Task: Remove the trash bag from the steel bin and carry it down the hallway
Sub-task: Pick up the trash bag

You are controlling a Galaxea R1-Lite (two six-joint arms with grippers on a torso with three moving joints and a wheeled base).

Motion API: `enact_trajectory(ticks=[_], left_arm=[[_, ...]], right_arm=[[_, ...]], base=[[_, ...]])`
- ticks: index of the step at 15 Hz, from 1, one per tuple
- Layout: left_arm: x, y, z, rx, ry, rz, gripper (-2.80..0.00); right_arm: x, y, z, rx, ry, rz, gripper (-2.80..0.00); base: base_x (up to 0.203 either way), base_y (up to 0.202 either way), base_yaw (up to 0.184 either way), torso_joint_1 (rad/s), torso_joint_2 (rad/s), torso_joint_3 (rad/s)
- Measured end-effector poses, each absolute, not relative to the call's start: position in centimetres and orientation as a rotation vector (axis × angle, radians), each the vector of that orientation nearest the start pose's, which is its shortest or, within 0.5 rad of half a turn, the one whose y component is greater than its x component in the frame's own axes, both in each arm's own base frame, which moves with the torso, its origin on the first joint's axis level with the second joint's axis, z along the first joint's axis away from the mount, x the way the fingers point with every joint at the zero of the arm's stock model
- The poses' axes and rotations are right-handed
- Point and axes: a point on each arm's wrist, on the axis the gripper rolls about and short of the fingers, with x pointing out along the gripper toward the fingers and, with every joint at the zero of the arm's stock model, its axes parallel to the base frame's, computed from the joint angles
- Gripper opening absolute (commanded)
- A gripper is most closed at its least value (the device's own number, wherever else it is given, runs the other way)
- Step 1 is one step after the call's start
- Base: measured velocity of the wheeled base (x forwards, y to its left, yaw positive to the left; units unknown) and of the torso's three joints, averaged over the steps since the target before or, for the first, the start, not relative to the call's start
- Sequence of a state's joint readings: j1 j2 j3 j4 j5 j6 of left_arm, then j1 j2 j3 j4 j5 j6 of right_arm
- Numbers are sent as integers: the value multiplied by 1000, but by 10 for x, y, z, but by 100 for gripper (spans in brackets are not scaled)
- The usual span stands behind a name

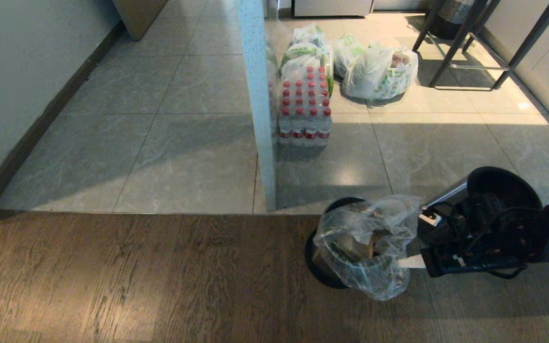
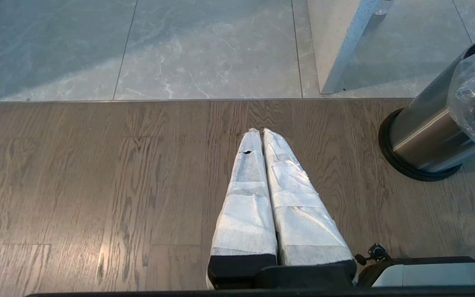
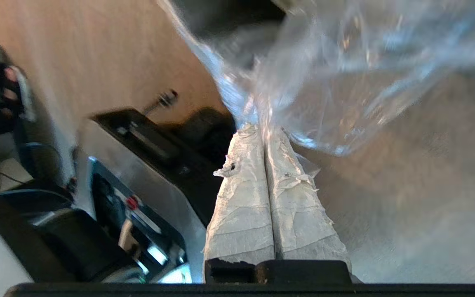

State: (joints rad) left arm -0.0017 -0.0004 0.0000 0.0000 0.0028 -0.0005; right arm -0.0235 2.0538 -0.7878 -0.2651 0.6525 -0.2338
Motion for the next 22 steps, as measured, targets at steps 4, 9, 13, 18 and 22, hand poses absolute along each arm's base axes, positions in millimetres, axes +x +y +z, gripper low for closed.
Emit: enact_trajectory(ticks=[4, 9, 13, 18, 22], left_arm=[[-23, 0, 75, -1, 0, 1, -280], [-23, 0, 75, -1, 0, 1, -280], [-23, 0, 75, -1, 0, 1, -280], [-23, 0, 75, -1, 0, 1, -280], [-23, 0, 75, -1, 0, 1, -280]], right_arm=[[328, 14, 57, 135, 817, 714, -280], [331, 22, 60, 133, 801, 736, -280], [310, 14, 48, 88, 865, 721, -280], [290, -12, 32, -62, 1001, 678, -280], [297, -13, 16, -142, 989, 720, -280]], base=[[0, 0, 0, 0, 0, 0], [0, 0, 0, 0, 0, 0], [0, 0, 0, 0, 0, 0], [0, 0, 0, 0, 0, 0], [0, 0, 0, 0, 0, 0]])
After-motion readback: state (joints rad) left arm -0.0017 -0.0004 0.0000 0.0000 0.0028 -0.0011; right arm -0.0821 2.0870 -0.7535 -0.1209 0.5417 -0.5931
